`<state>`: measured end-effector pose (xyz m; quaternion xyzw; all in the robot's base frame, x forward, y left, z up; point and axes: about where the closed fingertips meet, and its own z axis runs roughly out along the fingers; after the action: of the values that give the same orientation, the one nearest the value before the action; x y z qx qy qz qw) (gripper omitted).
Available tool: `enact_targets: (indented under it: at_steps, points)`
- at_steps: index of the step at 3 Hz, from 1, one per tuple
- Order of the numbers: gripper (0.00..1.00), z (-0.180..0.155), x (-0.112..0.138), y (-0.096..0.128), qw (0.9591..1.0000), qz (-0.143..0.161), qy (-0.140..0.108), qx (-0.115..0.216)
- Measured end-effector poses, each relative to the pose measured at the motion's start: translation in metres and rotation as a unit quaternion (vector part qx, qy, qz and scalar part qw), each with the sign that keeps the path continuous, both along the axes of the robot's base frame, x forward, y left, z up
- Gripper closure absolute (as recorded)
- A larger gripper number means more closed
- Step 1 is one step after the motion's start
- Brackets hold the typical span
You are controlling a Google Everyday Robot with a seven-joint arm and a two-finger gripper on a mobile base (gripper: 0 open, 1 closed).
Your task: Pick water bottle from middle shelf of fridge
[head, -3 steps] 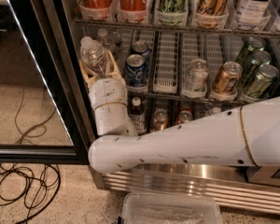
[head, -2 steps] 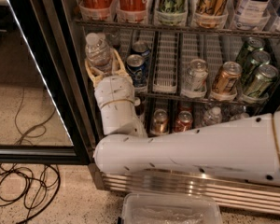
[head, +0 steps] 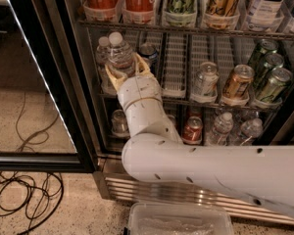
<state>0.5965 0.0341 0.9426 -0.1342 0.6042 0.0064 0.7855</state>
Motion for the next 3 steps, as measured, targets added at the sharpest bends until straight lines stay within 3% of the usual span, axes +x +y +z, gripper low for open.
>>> enact_targets:
  at_steps: [1,2,3]
  points:
    - [1.0,-0.008,-0.004,0.002,0.9988,0.033,0.037,0.006]
    - [1.0,-0.008,-0.004,0.002,0.9988,0.033,0.037,0.006]
    - [1.0,-0.008,-0.016,0.011,0.9975,0.043,0.053,0.018]
